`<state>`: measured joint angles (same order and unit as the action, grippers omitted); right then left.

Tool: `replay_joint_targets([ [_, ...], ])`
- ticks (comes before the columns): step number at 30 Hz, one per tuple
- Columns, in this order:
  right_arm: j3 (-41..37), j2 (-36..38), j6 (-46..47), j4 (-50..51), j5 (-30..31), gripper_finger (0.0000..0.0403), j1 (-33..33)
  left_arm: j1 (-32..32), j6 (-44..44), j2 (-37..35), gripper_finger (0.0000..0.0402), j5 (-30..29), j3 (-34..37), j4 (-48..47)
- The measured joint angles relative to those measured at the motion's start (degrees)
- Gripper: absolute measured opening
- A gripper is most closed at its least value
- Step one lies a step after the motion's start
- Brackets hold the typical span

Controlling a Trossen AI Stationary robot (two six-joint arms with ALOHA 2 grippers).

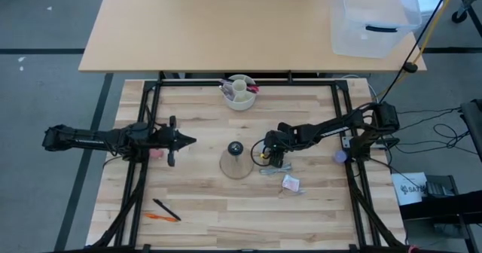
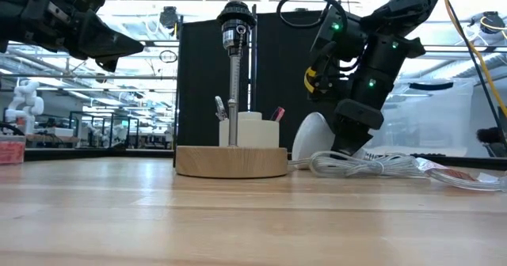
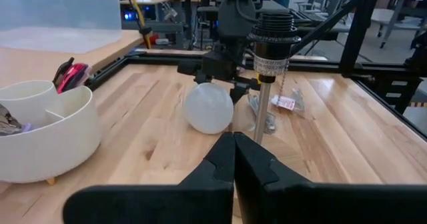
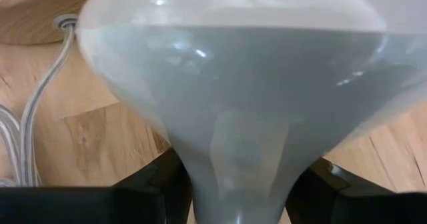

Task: Screw lightbulb
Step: Remove the lightbulb from the wooden lamp

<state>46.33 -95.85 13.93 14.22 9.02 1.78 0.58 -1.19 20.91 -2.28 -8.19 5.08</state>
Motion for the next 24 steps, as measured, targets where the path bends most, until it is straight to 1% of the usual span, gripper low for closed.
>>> replay_joint_targets([
  [3,0.0,0.0,0.0,0.0,0.0,0.0183,0.0,0.0,0.0,0.0,0.0,0.0,0.0,-0.1],
  [6,0.0,0.0,0.0,0.1,0.0,0.0194,0.0,0.0,0.0,0.0,0.0,0.0,0.0,-0.1],
  [12,0.6,0.0,0.4,1.3,-1.4,0.024,0.0,0.0,0.0,0.0,0.0,0.0,0.0,-0.2],
  [14,1.7,-0.1,0.0,3.6,-3.7,0.0256,0.0,0.0,0.0,0.0,0.0,0.0,0.0,-0.3],
  [15,2.4,-0.1,-0.5,4.6,-5.0,0.0264,0.0,0.0,-0.1,0.0,0.0,0.0,0.0,-0.3],
  [19,5.4,-0.1,-2.4,7.1,-5.3,0.0284,-0.3,0.0,-0.1,0.0,0.0,0.0,0.0,-0.3],
  [21,6.8,0.3,-4.4,9.0,-5.0,0.0289,-0.6,0.0,-0.2,0.0,0.0,0.0,0.0,-0.3],
  [24,8.2,3.1,-8.6,8.4,-4.4,0.0288,-1.4,0.0,-0.2,0.0,0.0,0.0,0.0,-0.3],
])
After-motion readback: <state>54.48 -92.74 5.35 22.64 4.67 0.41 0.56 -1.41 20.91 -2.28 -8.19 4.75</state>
